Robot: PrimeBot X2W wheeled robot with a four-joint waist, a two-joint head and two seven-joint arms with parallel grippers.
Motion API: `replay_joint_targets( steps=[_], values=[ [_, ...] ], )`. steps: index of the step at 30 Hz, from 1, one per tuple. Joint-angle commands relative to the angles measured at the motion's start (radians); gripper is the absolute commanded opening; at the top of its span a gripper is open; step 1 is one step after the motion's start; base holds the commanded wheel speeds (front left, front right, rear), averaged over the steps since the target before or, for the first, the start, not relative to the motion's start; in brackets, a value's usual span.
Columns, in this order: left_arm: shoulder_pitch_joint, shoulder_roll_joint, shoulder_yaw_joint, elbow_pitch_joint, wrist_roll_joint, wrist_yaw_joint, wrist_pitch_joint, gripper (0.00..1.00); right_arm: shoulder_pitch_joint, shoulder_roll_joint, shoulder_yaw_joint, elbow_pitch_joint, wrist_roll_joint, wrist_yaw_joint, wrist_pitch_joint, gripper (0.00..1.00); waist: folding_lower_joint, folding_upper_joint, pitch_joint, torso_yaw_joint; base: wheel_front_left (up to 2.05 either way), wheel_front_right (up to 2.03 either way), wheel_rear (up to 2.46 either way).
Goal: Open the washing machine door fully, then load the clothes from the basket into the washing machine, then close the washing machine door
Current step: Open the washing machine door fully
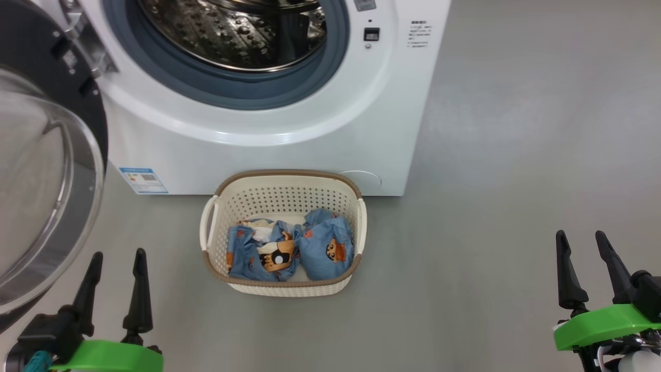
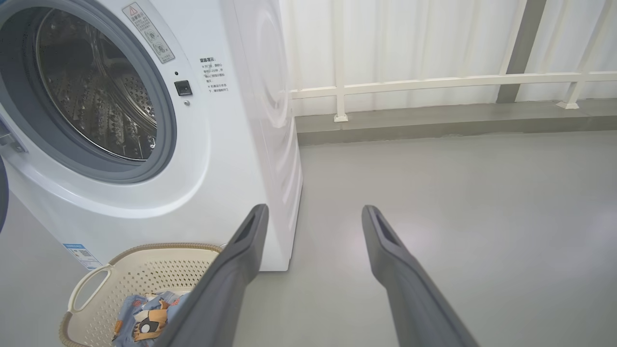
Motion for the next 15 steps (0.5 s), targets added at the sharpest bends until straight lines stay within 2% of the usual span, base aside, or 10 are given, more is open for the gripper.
replay_joint_targets(
  steps=[1,15],
  values=[
    [-0.015,0.034,0.017,-0.029,-0.005,-0.002,-0.005,1.0,-0.023,-0.009,0.013,-0.027,0.0,0.007,-0.012,1.0,0.0,0.0,0.006,-0.029,0.0,0.0,0.0],
    [-0.031,0.026,-0.05,-0.049,-0.005,-0.002,-0.005,1.0,-0.033,-0.005,0.004,-0.032,-0.001,0.007,-0.012,1.0,0.0,0.0,0.021,-0.1,0.0,0.0,0.0]
  ],
)
